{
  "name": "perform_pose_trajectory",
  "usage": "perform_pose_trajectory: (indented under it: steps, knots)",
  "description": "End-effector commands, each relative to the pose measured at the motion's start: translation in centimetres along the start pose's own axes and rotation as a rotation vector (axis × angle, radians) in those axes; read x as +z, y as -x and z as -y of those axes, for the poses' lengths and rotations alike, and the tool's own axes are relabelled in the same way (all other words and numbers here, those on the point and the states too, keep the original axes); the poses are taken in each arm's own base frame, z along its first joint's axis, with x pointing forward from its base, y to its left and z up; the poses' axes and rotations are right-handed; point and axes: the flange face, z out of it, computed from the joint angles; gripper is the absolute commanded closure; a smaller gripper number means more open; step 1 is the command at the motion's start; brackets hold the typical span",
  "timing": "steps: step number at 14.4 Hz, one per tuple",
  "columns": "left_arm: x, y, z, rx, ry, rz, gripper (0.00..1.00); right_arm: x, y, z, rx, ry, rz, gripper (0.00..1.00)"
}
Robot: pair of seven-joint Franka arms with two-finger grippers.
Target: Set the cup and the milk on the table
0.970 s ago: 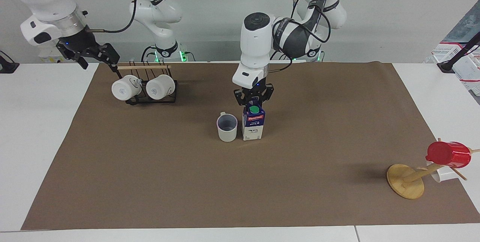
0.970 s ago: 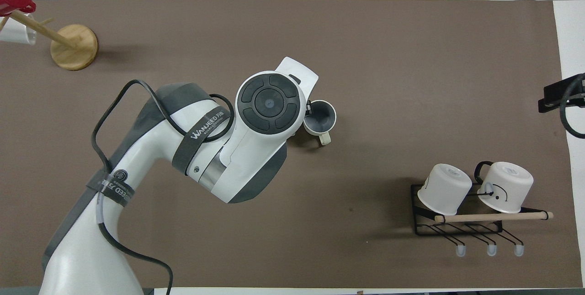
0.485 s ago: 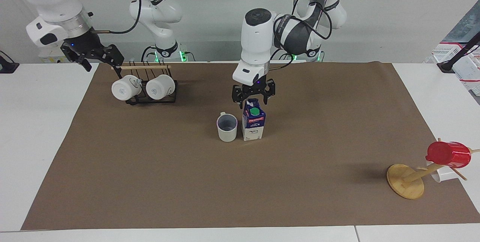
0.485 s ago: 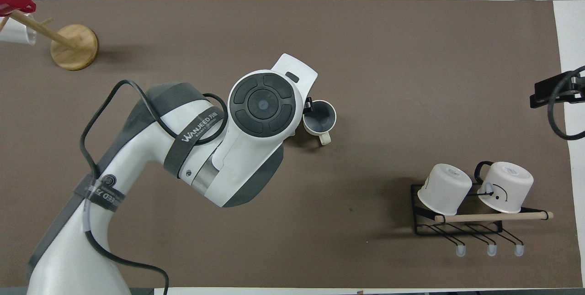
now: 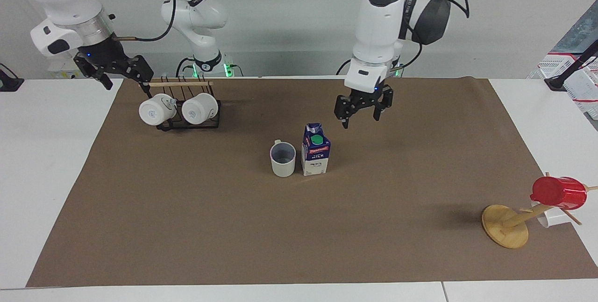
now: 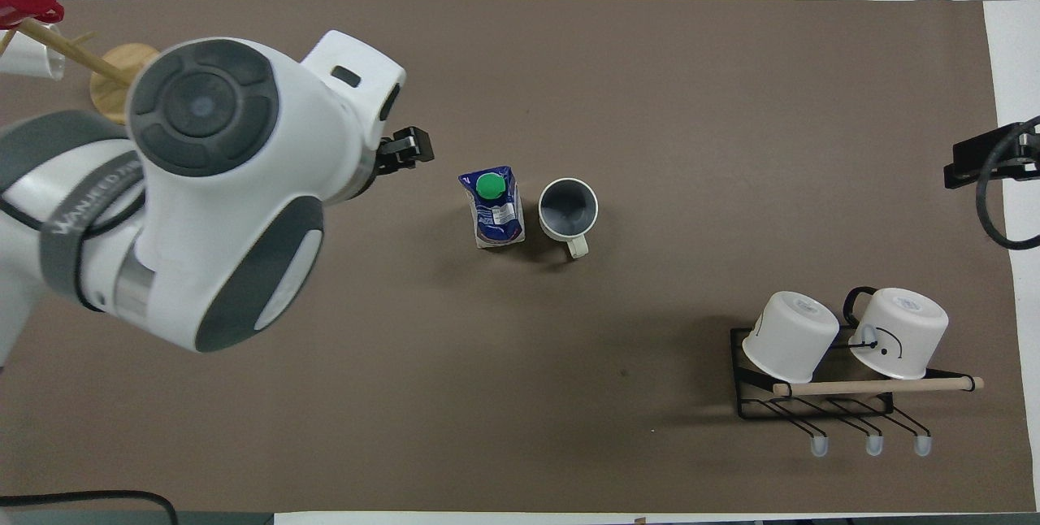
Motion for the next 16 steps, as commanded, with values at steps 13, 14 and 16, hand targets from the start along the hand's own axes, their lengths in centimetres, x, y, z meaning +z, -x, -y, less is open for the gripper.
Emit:
perform_pose_trajectory:
  steps: [13,14,16]
  knots:
    - [-8.1,-7.6,25.8,0.239,0.054,0.116,0.00,-0.3,0.5,0.4,-0.018,0.017,-0.013,0.00]
    - [-8.2,-7.4,25.9,0.240,0.050,0.130,0.00,-0.3,0.5,0.4,-0.018,0.017,-0.013,0.00]
    - [-8.4,-8.0,25.9,0.237,0.050,0.160,0.00,-0.3,0.4,0.4,-0.019,0.018,-0.017,0.00]
